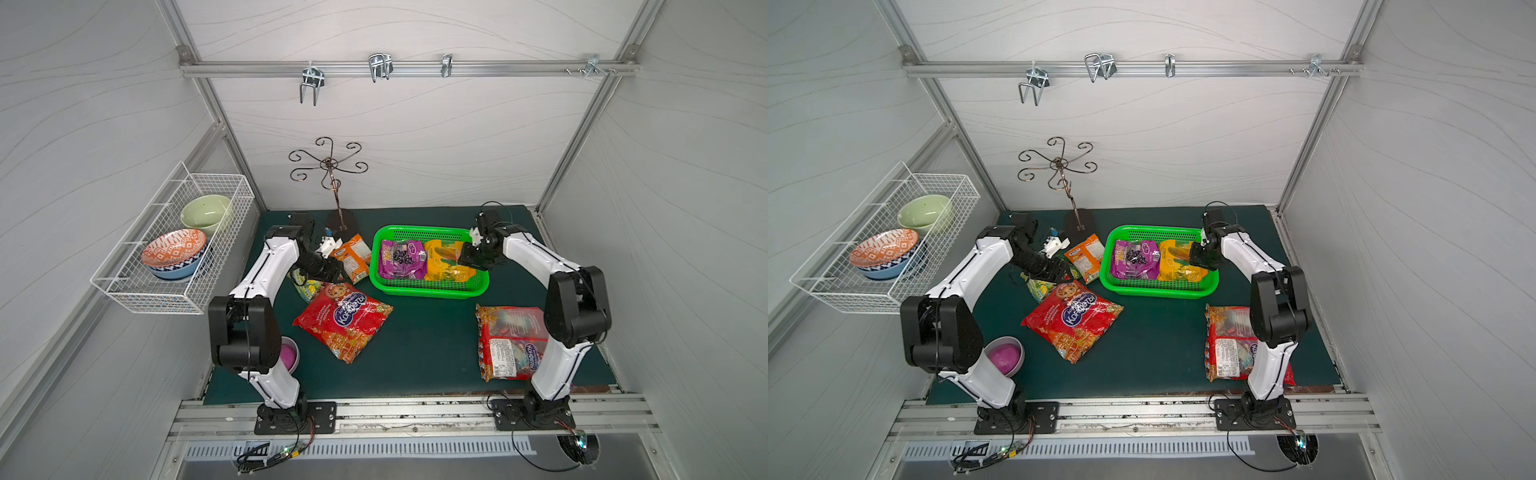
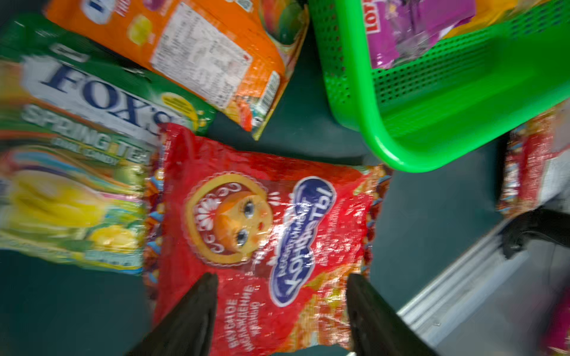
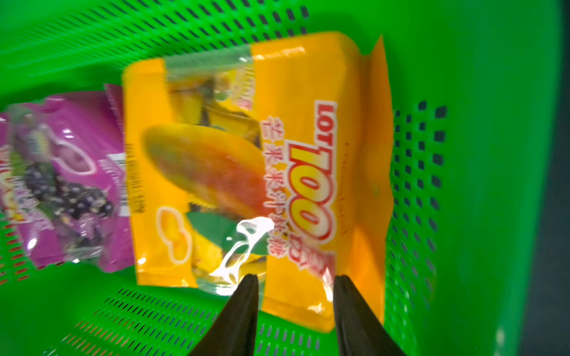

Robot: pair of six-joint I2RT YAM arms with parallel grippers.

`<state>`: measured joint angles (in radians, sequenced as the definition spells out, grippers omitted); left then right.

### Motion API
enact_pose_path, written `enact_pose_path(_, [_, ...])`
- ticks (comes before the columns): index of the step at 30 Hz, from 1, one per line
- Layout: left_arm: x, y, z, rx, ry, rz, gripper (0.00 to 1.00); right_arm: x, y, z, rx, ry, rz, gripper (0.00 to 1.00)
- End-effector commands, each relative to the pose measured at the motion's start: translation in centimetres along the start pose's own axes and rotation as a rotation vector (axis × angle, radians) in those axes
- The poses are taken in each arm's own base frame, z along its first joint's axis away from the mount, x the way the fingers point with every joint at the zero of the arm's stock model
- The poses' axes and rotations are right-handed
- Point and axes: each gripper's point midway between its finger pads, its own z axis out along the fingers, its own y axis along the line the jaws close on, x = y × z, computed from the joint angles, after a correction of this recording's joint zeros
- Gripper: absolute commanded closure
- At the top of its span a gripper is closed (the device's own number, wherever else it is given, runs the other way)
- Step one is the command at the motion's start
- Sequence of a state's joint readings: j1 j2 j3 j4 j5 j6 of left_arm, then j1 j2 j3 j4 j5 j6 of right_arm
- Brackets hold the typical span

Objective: Put the candies in the basket
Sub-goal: Place the candy in the basket, then pick up the candy at the center of the board.

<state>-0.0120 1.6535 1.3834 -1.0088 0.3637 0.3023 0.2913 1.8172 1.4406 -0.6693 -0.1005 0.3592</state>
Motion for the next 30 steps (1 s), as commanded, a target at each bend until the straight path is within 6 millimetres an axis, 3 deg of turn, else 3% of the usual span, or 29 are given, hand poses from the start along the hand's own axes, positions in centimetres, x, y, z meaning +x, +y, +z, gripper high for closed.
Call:
enact_pose_path(1, [-1.7, 4.4, -1.4, -0.261, -0.103, -0.023, 0.00, -1.5, 1.7, -6.6, 0.004, -0.143, -0.084, 0.56])
enact_pose_path(4, [-2.4, 5.5, -1.9, -0.319, -0.121, -0.027, 0.00, -1.1, 3.6, -10.6, -0.023, -0.247, -0.150, 0.54])
enact_pose_path(6, [-2.6, 5.8, -1.6, -0.328, -0.112, -0.031, 0.00, -0.3, 5.9, -13.2, -0.078, -0.314, -0.237, 0.52])
enact_pose_path(10, [-2.4, 6.5, 0.3, -0.311, -0.037, -0.050, 0.00, 2.7, 10.1, -16.0, -0.160, -0.378, -0.435, 0.51])
enact_pose_path(14, [-2.0, 7.0, 2.2, -0.286, 0.031, -0.054, 0.07, 4.7, 12.0, -16.9, -0.167, -0.401, -0.525, 0.51])
enact_pose_path(18, [-3.0, 6.6, 3.0, -0.239, 0.007, -0.017, 0.46, 5.8, 13.5, -16.5, -0.198, -0.395, -0.567, 0.51])
enact_pose_path(22, [-4.0, 6.4, 4.0, -0.186, 0.021, 0.016, 0.59, 6.0, 14.2, -15.8, -0.190, -0.374, -0.584, 0.52])
enact_pose_path(25, [-4.7, 7.6, 4.9, -0.220, 0.029, 0.005, 0.61, 6.0, 14.5, -15.9, -0.182, -0.377, -0.599, 0.51])
enact_pose_path(30, [-6.2, 9.6, 5.3, -0.307, 0.001, -0.004, 0.49, 6.3, 14.2, -16.0, -0.163, -0.379, -0.604, 0.52])
